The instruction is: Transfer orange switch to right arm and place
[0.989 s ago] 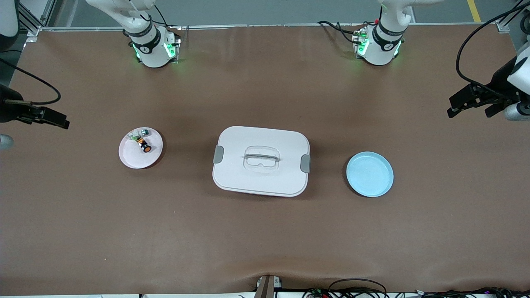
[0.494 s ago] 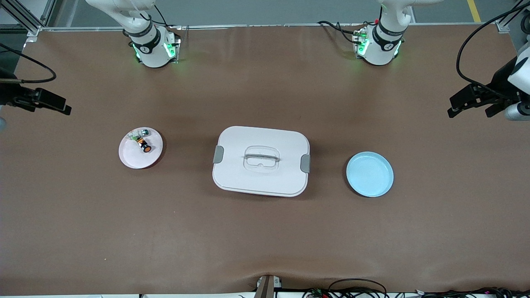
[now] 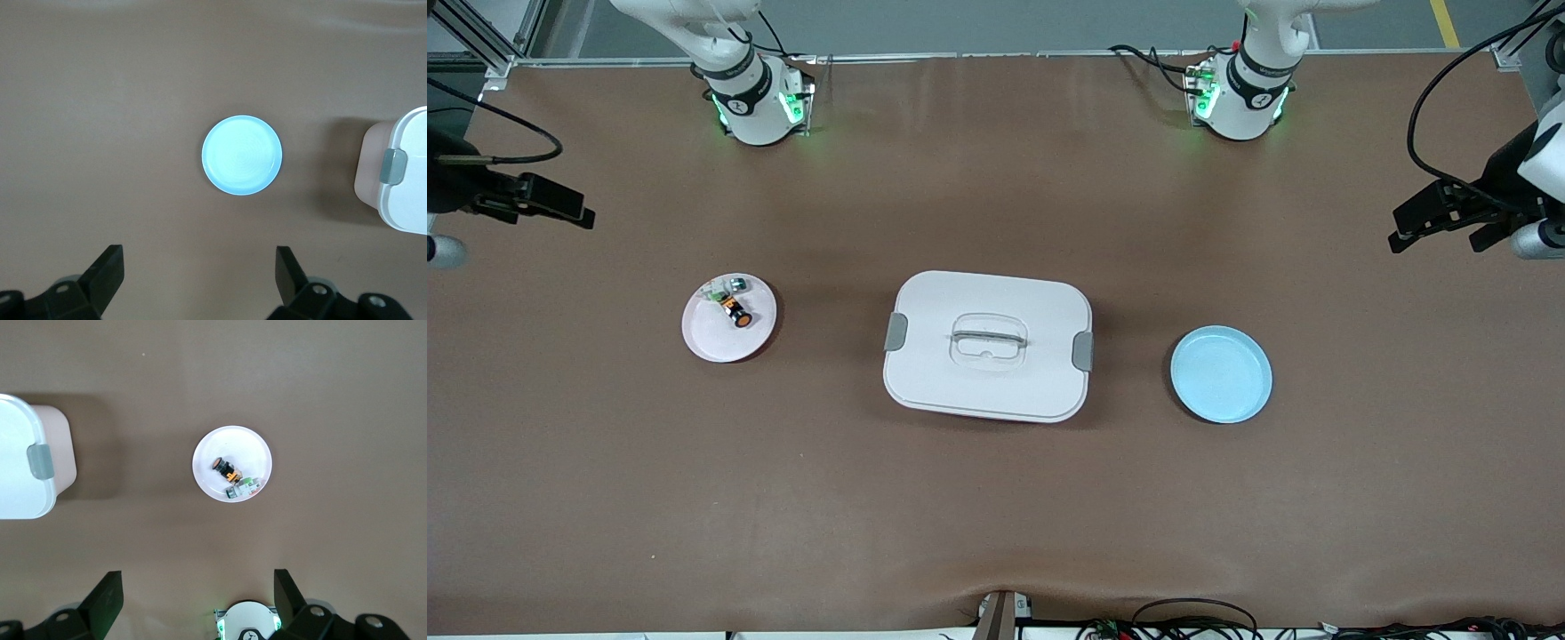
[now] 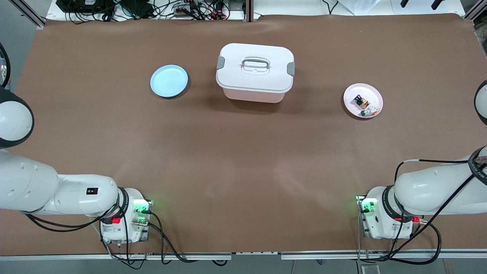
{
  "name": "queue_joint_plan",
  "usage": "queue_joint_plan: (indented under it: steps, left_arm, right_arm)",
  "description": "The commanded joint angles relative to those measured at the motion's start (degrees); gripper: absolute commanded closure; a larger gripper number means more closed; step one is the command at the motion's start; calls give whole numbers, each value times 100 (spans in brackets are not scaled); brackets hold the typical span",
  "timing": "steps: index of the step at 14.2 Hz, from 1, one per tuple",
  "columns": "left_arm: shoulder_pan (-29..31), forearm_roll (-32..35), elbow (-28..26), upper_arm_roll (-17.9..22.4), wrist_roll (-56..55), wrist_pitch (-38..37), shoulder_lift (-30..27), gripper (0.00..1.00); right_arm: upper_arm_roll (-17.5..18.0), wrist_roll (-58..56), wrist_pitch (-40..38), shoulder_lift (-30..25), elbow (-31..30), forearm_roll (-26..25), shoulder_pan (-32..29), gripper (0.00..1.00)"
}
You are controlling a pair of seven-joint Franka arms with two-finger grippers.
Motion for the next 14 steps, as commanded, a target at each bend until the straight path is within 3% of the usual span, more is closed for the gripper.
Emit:
queue_joint_plan:
  steps: [1, 5, 10, 14]
  left_arm:
    - [3, 91, 108, -4, 34, -100, 28, 0]
    - [3, 91, 108, -4, 34, -100, 28, 0]
    - [3, 91, 100, -4, 34, -100, 28, 0]
    - [12, 91, 100, -4, 34, -100, 28, 0]
  right_arm:
    - [16, 103, -83, -16, 75, -64, 225, 0]
    - [-72, 129, 57, -200, -126, 173, 130, 0]
    - [-81, 120, 864, -1007, -1320, 181, 121, 0]
    - [-81, 59, 963, -1035, -1349, 94, 138, 0]
